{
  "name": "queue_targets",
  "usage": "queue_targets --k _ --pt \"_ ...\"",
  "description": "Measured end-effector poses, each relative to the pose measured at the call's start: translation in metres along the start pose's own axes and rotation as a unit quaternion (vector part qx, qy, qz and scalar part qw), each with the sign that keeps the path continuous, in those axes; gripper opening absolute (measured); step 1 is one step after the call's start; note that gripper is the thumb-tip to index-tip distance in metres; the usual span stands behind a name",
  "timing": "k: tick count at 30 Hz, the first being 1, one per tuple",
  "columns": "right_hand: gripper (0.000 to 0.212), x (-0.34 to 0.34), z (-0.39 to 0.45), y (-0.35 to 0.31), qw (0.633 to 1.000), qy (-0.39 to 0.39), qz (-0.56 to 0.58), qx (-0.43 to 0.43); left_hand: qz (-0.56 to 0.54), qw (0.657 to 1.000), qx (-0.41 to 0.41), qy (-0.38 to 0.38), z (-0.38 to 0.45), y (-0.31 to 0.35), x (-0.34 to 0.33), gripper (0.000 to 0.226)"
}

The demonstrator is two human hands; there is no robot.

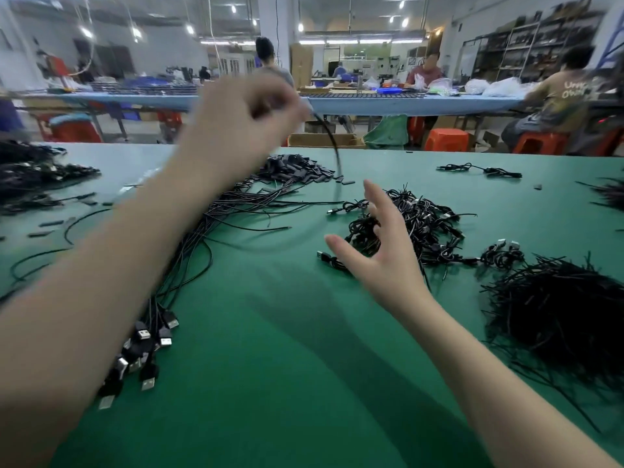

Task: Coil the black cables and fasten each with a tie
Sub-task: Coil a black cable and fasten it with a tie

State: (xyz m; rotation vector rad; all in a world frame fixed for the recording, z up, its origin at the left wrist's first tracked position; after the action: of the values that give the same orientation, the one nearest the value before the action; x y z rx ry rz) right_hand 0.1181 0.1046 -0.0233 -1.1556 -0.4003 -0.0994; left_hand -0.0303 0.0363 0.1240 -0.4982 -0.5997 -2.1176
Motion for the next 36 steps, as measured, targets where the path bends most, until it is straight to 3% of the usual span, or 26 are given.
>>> queue_targets --k 1,3,6,8,10,13,16,19,21,26,30,33,36 --pt "0.075 0.004 -0.001 -0.015 1.000 -0.019 0.009 0.013 0.000 1.000 -0.004 -0.029 -0.003 -0.002 -0.014 0.012" --pt "0.055 0.013 -0.001 -0.035 0.998 -0.059 0.009 0.019 -0.011 0.995 0.000 -0.095 -0.027 0.014 -0.065 0.013" --pt "0.020 0.020 0.004 -0.035 0.991 -0.113 -0.064 -0.022 -0.114 0.985 0.079 -0.105 -0.045 -0.016 -0.094 0.017" --pt "0.018 0.032 0.008 -0.028 0.991 -0.113 -0.063 -0.043 -0.183 0.966 0.103 -0.148 -0.057 -0.022 -0.106 0.025" --pt "0.019 0.046 0.012 -0.022 0.993 -0.092 -0.047 -0.057 -0.173 0.963 0.092 -0.183 -0.062 -0.034 -0.109 0.027" --pt "0.015 0.052 0.013 -0.016 0.992 -0.092 -0.037 -0.071 -0.007 0.987 0.095 -0.129 -0.061 -0.063 -0.088 0.015" --pt "0.020 0.035 0.006 -0.010 0.980 -0.167 -0.055 -0.092 0.097 0.977 0.182 -0.057 -0.072 -0.096 -0.069 0.035" --pt "0.021 0.010 -0.007 -0.006 0.958 -0.248 -0.090 -0.112 0.000 0.946 0.317 -0.073 -0.096 -0.131 -0.080 0.050" --pt "0.021 0.002 -0.013 -0.002 0.947 -0.275 -0.097 -0.133 -0.040 0.930 0.360 -0.065 -0.108 -0.142 -0.081 0.050" --pt "0.016 -0.020 -0.040 0.015 0.883 -0.400 -0.137 -0.205 -0.014 0.971 0.233 -0.046 -0.086 -0.125 -0.073 0.018" --pt "0.047 -0.043 -0.042 0.000 0.854 -0.420 0.074 -0.296 -0.002 0.994 0.112 0.011 -0.065 -0.079 -0.075 0.003" --pt "0.042 -0.057 -0.030 -0.011 0.845 -0.377 0.188 -0.329 -0.020 0.994 0.099 -0.036 -0.061 -0.061 -0.089 0.021" --pt "0.029 -0.061 -0.021 -0.003 0.881 -0.290 0.185 -0.324 -0.162 0.977 0.116 -0.071 -0.060 -0.056 -0.102 0.042"
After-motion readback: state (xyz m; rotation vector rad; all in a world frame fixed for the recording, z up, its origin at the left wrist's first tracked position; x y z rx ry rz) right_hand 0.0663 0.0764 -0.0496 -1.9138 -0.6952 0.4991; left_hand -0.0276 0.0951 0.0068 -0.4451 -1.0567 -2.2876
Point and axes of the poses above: each hand's wrist, its own z-axis towards the middle knuckle, its own x-axis out of the back of the hand, y = z × x, the point moved 10 cm from there along z, towards the middle knuckle, and after that the axes turned 15 degrees about -x, right-handed, at the moved point
